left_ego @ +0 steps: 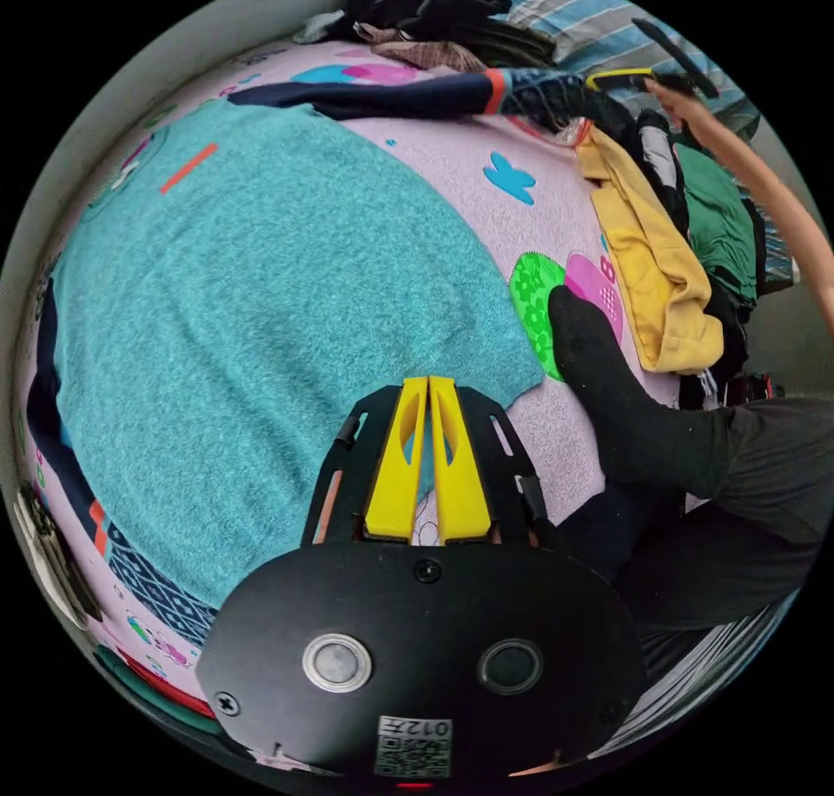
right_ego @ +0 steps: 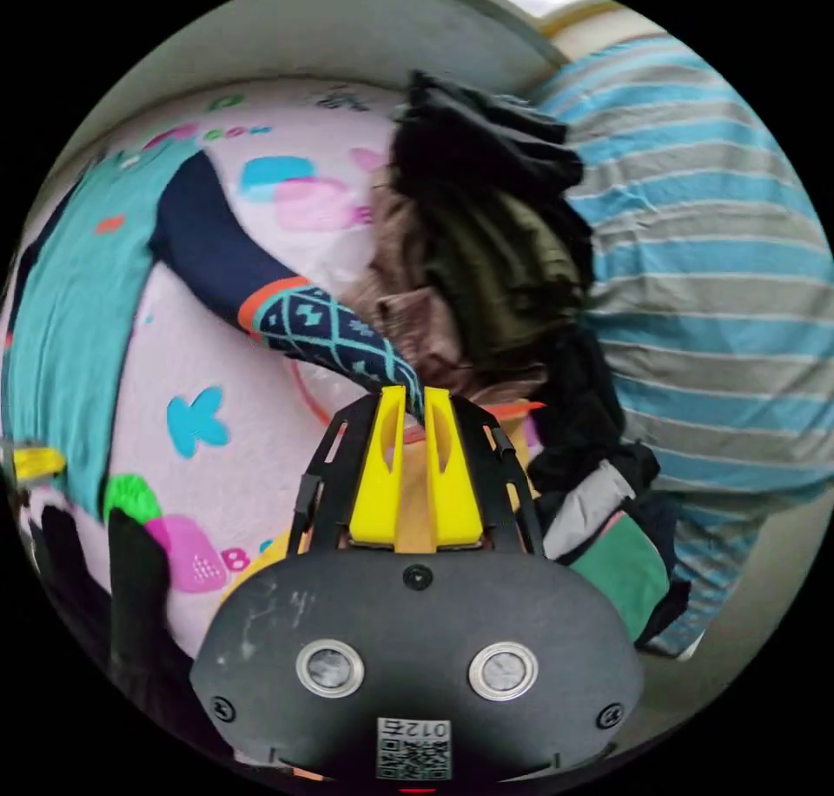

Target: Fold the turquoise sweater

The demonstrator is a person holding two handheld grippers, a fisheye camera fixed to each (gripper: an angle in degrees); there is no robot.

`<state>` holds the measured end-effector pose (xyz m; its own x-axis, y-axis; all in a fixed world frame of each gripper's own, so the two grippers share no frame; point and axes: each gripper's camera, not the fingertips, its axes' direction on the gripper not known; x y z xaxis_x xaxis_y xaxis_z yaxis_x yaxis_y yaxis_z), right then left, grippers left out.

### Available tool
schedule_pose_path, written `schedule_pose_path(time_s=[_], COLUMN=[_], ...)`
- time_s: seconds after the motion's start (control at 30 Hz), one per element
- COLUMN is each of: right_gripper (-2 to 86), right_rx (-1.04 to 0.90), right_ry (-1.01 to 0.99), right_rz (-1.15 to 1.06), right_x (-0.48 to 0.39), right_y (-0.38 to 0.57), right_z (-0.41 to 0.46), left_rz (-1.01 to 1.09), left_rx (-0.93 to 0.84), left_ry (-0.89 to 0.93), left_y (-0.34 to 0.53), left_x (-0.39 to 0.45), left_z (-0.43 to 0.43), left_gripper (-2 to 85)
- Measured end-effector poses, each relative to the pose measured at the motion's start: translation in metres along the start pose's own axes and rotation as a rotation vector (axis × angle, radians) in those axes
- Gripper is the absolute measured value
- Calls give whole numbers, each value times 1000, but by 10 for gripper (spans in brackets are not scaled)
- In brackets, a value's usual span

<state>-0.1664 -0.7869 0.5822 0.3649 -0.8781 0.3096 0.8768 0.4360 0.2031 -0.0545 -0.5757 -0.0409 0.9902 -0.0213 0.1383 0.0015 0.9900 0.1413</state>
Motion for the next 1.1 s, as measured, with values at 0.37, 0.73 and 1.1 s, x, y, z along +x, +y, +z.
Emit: schedule_pose_path(time_s=[0.37,0.73,1.1], right_gripper=[-1,-7,-7], right_rx=[151,-79,-95], right_ry=[-654,-578,-340], right_rz=[-309,-736,-840], right_x=[-209,-370,-436], right_y=[13,41,47], right_z=[-45,-54,-85], left_rz=[-129,-397,-587], left_rx=[123,-35,101], left_ry=[-77,-140,-259], left_y=[52,148,217], left_x=[-24,-87,-118], left_z=[-35,-34,-86], left_gripper=[6,6,8])
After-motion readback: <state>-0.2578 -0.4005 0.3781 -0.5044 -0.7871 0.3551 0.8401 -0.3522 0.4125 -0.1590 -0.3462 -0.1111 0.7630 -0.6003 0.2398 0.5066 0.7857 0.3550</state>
